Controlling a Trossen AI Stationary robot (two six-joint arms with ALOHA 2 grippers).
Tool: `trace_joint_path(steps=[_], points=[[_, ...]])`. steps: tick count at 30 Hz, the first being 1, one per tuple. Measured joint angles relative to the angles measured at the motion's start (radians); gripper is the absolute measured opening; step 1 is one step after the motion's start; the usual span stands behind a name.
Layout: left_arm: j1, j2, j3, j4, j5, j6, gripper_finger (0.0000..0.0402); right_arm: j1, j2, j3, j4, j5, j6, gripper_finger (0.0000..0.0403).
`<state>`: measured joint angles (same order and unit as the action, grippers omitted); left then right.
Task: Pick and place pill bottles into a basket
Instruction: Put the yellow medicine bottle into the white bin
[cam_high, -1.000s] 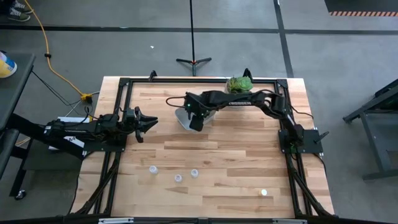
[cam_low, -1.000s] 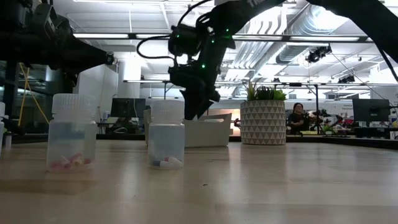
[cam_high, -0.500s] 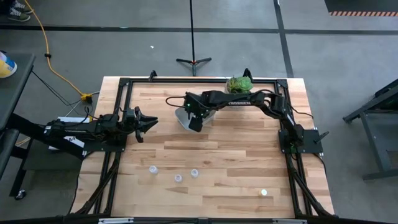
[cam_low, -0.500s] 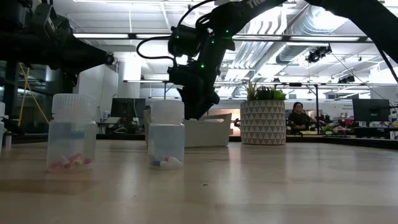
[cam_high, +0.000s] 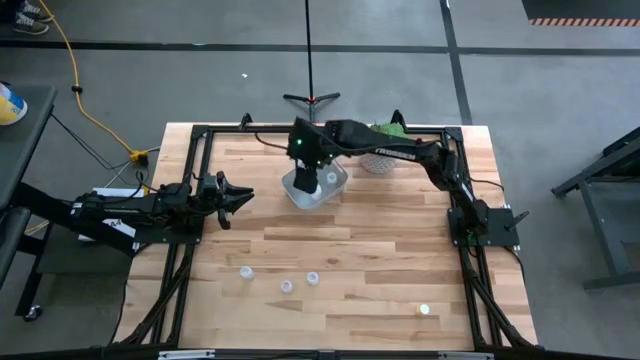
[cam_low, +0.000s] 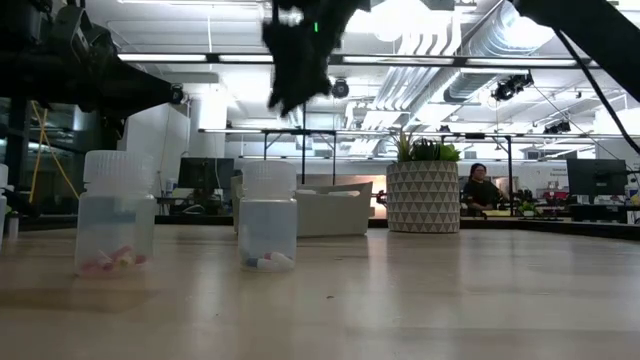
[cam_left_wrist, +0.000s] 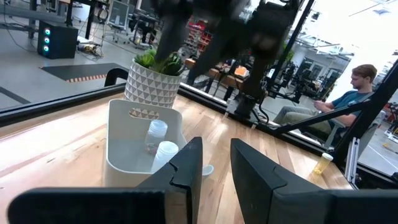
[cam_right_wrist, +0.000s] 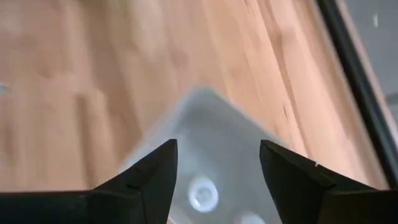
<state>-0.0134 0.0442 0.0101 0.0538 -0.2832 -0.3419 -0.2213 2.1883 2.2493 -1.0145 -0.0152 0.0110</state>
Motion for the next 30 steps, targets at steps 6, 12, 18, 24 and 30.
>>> trace_joint_path(steps=[6, 12, 18, 24, 30], points=[[0.0, 0.0, 0.0, 0.0, 0.001, 0.0, 0.012, 0.05, -0.062, 0.05, -0.013, -0.076, -0.039, 0.0197], [0.0, 0.001, 0.0, 0.0, 0.004, 0.0, 0.012, 0.15, -0.189, -0.161, 0.066, -0.015, -0.031, 0.0179], [0.0, 0.002, 0.0, 0.0, 0.003, 0.0, 0.012, 0.228, -0.352, -0.594, 0.338, 0.01, 0.11, 0.0154], [0.0, 0.006, 0.0, 0.0, 0.003, 0.0, 0.012, 0.288, -0.602, -0.955, 0.495, 0.016, 0.297, 0.0136], [0.0, 0.006, 0.0, 0.0, 0.002, -0.003, 0.012, 0.457, -0.86, -1.141, 0.446, -0.053, 0.435, 0.0134]])
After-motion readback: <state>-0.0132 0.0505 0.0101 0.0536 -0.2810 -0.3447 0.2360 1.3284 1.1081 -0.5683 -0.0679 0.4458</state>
